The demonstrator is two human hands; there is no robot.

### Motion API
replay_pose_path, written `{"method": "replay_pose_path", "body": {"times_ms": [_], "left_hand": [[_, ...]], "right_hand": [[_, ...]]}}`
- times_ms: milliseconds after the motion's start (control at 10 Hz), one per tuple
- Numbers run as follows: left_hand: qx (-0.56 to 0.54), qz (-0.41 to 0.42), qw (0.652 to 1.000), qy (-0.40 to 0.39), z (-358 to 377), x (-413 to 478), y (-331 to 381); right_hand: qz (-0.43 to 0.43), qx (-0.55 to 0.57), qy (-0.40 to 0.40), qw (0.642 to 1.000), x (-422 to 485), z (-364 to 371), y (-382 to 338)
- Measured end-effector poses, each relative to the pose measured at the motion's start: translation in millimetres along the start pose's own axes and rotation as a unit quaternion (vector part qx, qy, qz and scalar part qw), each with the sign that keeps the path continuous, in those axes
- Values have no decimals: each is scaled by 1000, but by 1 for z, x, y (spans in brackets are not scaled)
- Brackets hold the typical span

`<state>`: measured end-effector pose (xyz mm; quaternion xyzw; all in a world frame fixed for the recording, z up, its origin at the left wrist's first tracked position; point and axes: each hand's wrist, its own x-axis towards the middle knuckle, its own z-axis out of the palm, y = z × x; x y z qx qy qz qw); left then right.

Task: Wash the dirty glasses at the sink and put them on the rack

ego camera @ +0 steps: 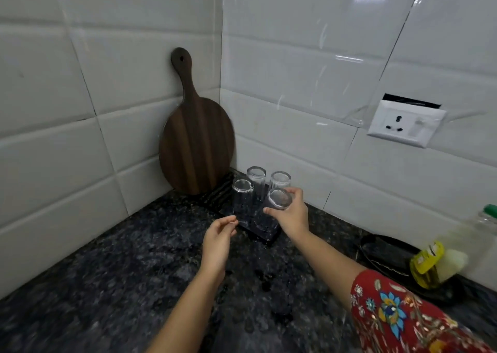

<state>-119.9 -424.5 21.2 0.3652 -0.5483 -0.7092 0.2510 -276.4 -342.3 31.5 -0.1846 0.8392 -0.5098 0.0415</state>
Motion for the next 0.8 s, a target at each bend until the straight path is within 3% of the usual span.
{"method": "replay_pose_path", "body": {"times_ms": [600,700,800], "left_hand": [[6,9,1000,-4,11,8,-3],[0,13,1000,-14,12,8,-4],[-7,14,1000,-13,11,7,-3]], "right_hand": [[-47,-63,-38,996,12,20,7],[-41,-44,-58,996,15,18,9],[19,61,-33,997,21,7,7]]}}
